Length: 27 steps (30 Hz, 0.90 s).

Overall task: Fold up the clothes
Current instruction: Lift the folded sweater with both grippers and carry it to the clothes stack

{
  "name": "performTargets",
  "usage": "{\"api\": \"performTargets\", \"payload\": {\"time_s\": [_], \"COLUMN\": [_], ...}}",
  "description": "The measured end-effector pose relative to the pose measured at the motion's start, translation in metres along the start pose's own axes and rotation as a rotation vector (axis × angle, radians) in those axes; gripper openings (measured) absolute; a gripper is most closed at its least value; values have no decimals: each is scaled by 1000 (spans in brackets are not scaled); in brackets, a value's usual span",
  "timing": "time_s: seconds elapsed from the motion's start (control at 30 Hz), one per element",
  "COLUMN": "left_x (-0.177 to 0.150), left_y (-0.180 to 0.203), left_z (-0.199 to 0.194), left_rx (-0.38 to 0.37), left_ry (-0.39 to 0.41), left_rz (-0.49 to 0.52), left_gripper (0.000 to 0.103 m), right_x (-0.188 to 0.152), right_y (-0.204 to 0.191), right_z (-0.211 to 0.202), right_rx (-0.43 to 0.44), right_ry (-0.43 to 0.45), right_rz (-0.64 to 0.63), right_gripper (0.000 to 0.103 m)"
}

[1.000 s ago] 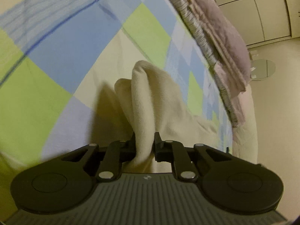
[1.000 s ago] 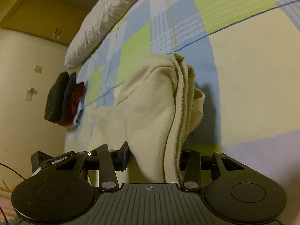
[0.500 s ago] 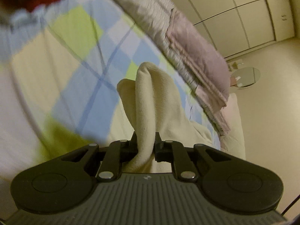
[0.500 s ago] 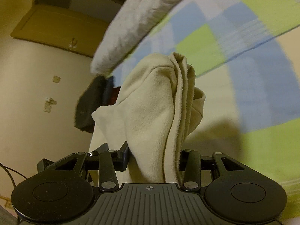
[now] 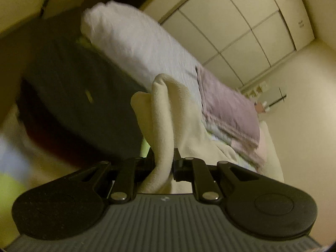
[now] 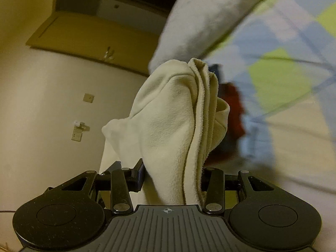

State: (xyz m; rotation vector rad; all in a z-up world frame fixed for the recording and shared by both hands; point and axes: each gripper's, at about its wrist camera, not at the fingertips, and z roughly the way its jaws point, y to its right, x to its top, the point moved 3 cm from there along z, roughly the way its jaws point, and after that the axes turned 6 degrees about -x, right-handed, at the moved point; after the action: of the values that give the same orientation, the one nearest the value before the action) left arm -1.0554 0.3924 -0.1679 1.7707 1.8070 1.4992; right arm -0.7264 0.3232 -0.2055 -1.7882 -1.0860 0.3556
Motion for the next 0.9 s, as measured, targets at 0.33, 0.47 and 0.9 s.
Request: {"api": "performTargets", "payload": {"time_s": [0.33,0.47,0.9], "left_x": [111,123,120], "left_y": [-74,-95,-155], "left_z": [18,31,55], "left_rx": [1,1,128], "left_ry": [29,19,20], "left_rz": [-1,-15,-21], "left_gripper": [12,12,28], "right_x": [60,70,68], "right_y": [-61,-51,-38], "right_z": [127,150,197], "right_rx": [-48,-61,-318], "right_ry": [13,0,-1], "right_rz": [-60,-44,-248], "right_gripper": [44,44,72]}}
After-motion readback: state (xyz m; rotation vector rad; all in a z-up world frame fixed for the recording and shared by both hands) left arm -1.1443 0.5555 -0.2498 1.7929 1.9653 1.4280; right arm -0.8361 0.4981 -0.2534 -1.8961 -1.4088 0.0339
